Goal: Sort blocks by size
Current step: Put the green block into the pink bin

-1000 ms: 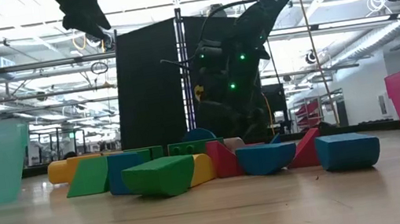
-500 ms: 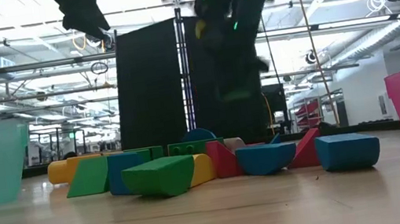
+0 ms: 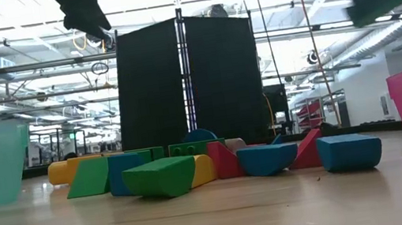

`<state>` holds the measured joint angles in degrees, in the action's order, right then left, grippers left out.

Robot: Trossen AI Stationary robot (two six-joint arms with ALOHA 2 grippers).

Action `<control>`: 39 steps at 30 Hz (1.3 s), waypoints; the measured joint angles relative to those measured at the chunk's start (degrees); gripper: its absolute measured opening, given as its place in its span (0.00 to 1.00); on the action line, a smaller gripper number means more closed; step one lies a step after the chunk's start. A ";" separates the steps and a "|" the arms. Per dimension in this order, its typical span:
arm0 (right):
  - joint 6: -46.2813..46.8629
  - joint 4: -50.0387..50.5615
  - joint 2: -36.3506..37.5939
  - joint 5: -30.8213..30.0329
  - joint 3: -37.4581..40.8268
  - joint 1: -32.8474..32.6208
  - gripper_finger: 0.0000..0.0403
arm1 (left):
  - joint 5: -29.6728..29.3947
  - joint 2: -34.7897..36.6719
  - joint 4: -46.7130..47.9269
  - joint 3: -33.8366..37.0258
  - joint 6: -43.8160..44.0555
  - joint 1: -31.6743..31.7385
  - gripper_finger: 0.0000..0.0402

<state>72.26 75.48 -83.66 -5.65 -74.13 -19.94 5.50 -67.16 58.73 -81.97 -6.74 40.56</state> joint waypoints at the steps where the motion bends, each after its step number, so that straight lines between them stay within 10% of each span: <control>1: 1.95 -0.44 -0.03 0.63 0.67 -1.86 0.27 | 0.00 0.00 -0.07 0.00 0.00 -0.01 0.64; 19: 6.49 -19.69 0.02 4.59 16.60 -8.99 0.27 | 0.00 0.00 -1.38 -0.02 0.37 -0.02 0.64; 39: -10.36 -24.02 0.00 11.93 17.80 -5.10 0.27 | 0.02 0.00 -1.32 -0.02 0.35 -0.02 0.64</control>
<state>61.90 51.46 -83.66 6.28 -56.34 -25.04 5.52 -67.16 57.41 -82.00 -6.39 40.53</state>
